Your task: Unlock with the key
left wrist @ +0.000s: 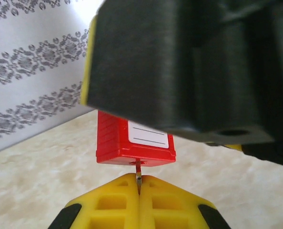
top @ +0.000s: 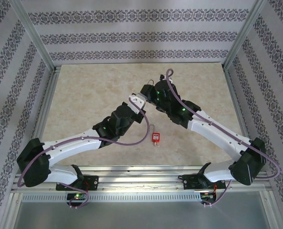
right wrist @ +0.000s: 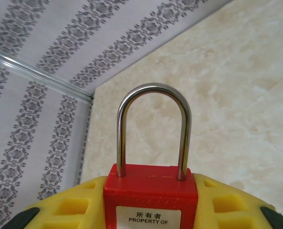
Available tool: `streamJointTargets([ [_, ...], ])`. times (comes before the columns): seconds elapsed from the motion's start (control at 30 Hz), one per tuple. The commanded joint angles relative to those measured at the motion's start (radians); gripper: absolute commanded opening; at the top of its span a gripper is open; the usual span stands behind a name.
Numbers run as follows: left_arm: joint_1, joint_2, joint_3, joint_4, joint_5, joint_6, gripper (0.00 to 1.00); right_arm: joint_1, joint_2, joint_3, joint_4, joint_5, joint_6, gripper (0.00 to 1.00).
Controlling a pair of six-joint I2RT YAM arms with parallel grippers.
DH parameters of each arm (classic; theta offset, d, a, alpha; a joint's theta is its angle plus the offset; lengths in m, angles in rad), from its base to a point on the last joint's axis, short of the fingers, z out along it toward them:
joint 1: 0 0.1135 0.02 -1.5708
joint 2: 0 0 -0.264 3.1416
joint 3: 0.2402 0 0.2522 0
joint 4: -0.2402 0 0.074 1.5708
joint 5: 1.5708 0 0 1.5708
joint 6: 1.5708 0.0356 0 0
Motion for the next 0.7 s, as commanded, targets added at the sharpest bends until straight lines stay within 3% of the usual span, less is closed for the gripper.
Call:
streamJointTargets([
  [0.0, -0.051, 0.024, 0.05, 0.082, -0.072, 0.2, 0.0, 0.022, 0.014, 0.013, 0.005, -0.169, 0.048, 0.04],
  [0.4, -0.176, 0.134, 0.03, 0.262, -0.188, 0.634, 0.0, -0.03, 0.041, -0.017, 0.046, -0.248, 0.114, 0.04],
  [0.53, -0.192, 0.152, 0.012, 0.338, -0.204, 0.696, 0.0, -0.034, 0.037, -0.034, 0.059, -0.25, 0.124, 0.04],
  [0.63, -0.193, 0.132, -0.013, 0.379, -0.206, 0.668, 0.0, -0.034, 0.031, -0.041, 0.059, -0.247, 0.123, 0.04],
  [0.67, -0.193, 0.12, -0.023, 0.383, -0.207, 0.65, 0.06, -0.035, 0.028, -0.043, 0.058, -0.244, 0.12, 0.03],
])
